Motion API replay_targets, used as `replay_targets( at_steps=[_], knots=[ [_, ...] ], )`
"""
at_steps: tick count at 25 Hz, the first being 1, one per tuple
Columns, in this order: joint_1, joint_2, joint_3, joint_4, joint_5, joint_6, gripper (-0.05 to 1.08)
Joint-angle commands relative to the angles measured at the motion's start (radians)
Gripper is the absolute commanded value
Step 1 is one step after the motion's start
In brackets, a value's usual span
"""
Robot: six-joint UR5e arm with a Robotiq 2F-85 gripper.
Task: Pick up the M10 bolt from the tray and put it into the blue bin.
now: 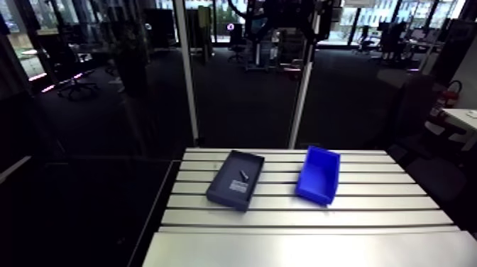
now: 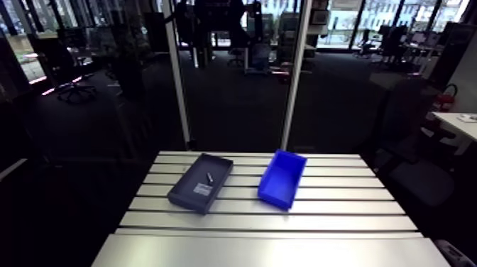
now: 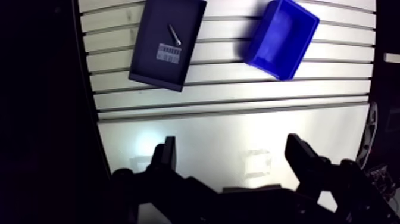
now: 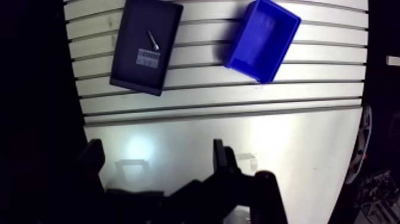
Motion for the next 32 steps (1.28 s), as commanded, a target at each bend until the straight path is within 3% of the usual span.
replay_targets(
  at_steps=[1, 21, 26, 32],
  knots=[
    [-0.005, 0.031, -0.068, 0.003, 0.000, 0.014, 0.00],
    [0.012, 0.046, -0.057, -0.023, -0.006, -0.014, 0.00],
    [0.035, 0.094, -0.052, -0.080, -0.011, -0.183, 0.00],
    [0.043, 0.123, 0.011, -0.203, -0.014, -0.287, 0.01]
  ],
)
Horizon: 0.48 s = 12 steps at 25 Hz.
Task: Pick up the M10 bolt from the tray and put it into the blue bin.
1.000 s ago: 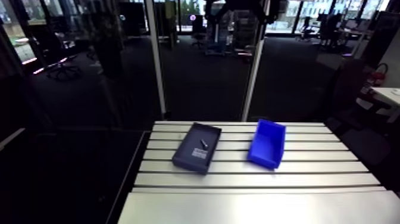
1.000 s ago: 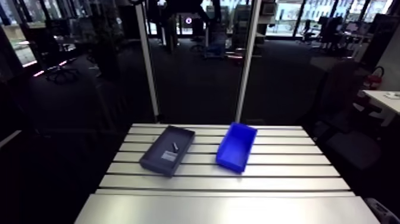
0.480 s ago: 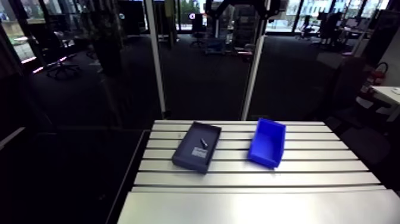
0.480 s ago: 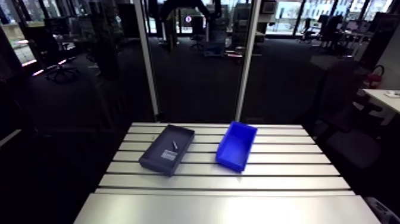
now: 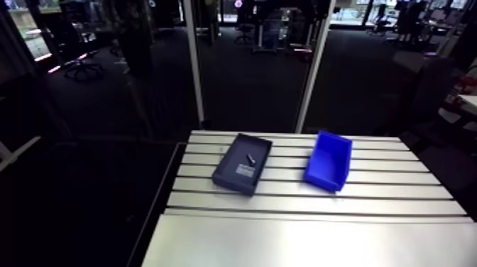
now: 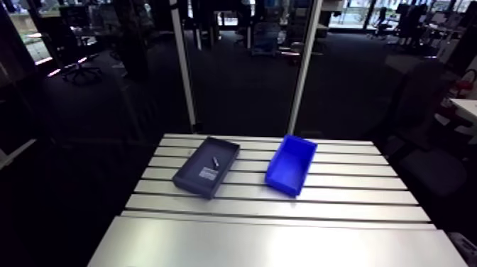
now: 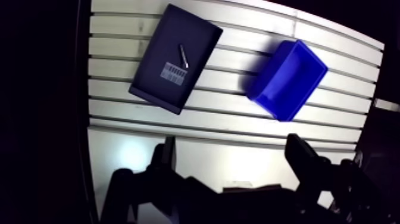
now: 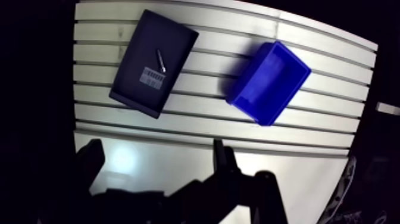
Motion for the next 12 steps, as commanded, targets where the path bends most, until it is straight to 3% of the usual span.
replay_targets(
  at_steps=[1, 12],
  knots=[
    [0.008, 0.038, 0.055, -0.125, -0.002, -0.130, 0.01],
    [0.033, 0.168, 0.060, -0.215, 0.001, -0.138, 0.01]
  ],
)
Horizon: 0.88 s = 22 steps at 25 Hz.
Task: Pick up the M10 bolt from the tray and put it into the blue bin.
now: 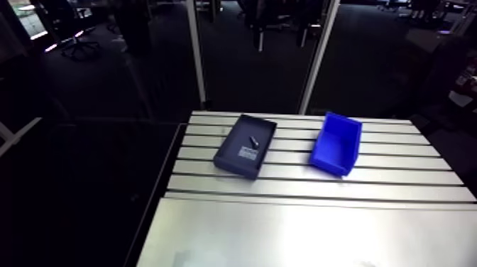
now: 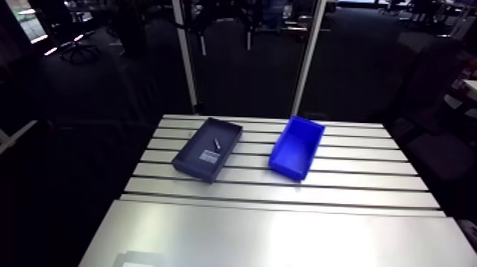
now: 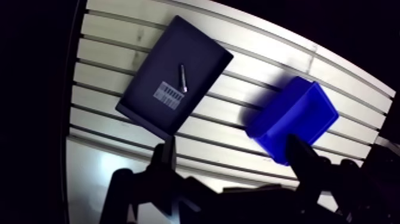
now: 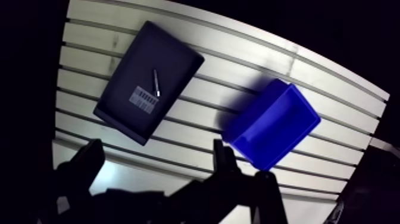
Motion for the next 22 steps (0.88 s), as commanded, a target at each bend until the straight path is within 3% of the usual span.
replay_targets(
  at_steps=[1, 8, 22],
  knots=[
    [0.034, 0.069, 0.003, -0.070, 0.000, -0.003, 0.01],
    [0.060, 0.111, 0.023, -0.107, -0.003, 0.002, 0.01],
    [0.060, 0.125, 0.106, -0.154, -0.003, -0.001, 0.01]
  ],
)
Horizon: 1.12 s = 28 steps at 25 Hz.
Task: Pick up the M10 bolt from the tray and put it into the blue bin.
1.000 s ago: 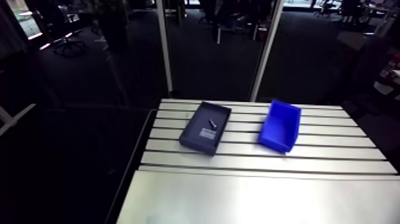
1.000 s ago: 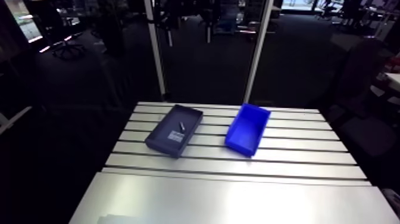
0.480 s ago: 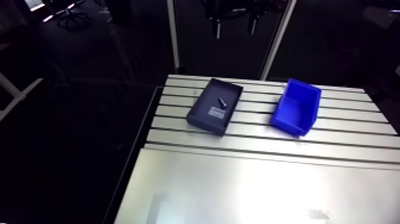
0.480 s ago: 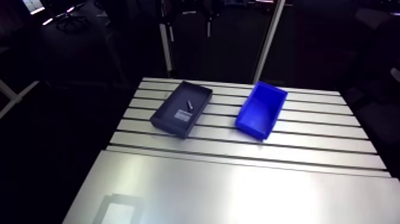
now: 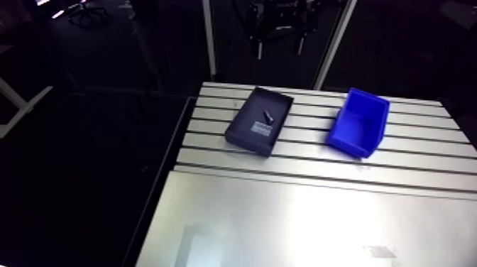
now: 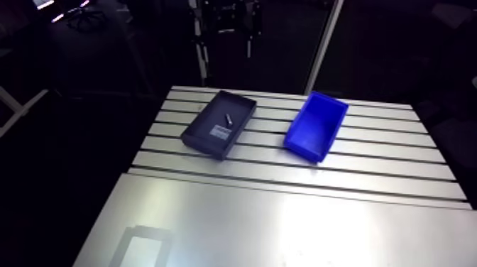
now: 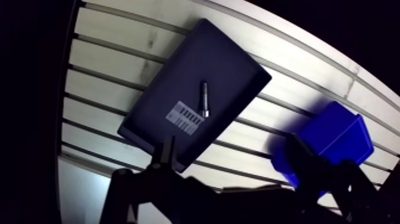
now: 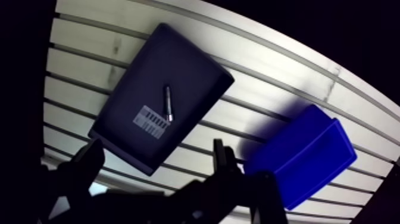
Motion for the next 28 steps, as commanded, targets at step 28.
replay_targets(
  at_steps=[28],
  knots=[
    [0.002, 0.119, 0.137, -0.204, 0.007, -0.030, 0.43]
  ],
)
